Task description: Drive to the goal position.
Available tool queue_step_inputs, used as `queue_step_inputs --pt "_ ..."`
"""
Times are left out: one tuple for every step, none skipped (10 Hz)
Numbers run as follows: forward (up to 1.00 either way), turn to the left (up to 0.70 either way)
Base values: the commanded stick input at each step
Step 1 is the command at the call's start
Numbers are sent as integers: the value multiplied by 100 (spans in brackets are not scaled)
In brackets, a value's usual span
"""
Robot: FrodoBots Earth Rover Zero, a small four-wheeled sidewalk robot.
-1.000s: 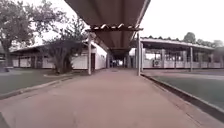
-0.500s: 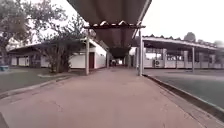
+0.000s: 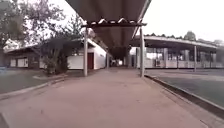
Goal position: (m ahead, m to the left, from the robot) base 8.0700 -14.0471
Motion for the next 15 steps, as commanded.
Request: queue_step_inputs --pt "70 0" --pt "70 0" --pt "70 0" --pt "70 0" --pt "70 0" --pt "70 0" --pt "70 0" --pt "70 0" --pt "70 0" --pt "70 0" --pt "70 0" --pt "70 0" --pt "70 0" --pt "70 0" --pt "70 0"
